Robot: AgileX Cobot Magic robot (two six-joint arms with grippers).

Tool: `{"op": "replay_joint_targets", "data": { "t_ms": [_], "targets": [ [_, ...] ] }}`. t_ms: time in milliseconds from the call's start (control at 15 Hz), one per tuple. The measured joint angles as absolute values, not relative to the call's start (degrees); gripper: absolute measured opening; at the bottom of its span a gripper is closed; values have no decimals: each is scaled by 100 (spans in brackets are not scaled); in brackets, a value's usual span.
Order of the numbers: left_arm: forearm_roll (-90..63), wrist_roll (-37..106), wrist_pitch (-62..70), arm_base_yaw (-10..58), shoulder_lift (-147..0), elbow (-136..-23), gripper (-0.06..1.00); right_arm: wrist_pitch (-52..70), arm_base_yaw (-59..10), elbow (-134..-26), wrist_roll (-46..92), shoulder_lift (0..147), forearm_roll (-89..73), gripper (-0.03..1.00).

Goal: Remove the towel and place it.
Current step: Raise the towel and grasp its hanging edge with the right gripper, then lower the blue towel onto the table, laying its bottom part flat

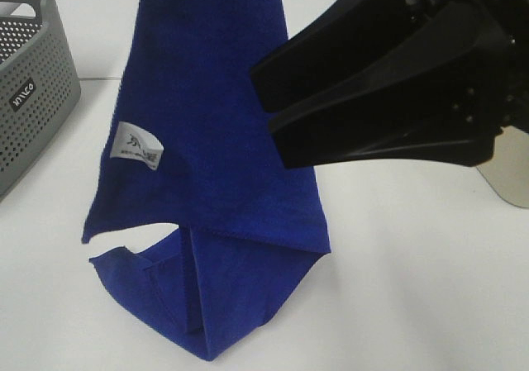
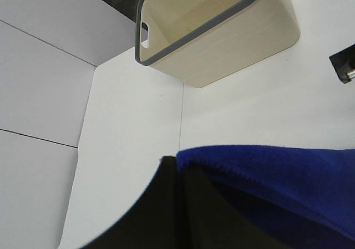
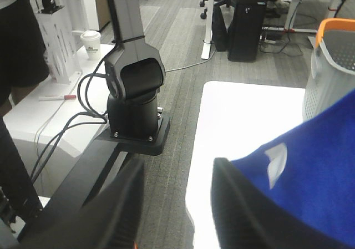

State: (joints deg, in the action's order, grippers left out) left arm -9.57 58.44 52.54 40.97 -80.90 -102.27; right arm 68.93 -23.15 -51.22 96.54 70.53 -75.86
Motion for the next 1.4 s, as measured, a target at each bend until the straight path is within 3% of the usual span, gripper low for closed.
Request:
{"op": "replay_joint_targets", "data": {
  "t_ms": [333,533,800,1000,1400],
  "targets": [
    [-1066,5844,4778,4097,-8090,-10227,0,6560,-2315,-5122,8342,7053,-7540,66],
    [-642,5477,4171,4097,-8159,-10227,0,5604,-2315,-5122,7242,7053,-7397,78],
    [968,3999,3919,4097,-8726,-10411,0,4291,-2315,-5122,6864,7053,-7357,80],
    [1518,2956,3867,4097,-9419,-11253,0,3484,-2315,-5122,6887,7099,-7351,80],
    [1513,2905,3804,4097,-9712,-11379,0,3128,-2315,-5185,6944,7741,-7391,80]
  ]
}}
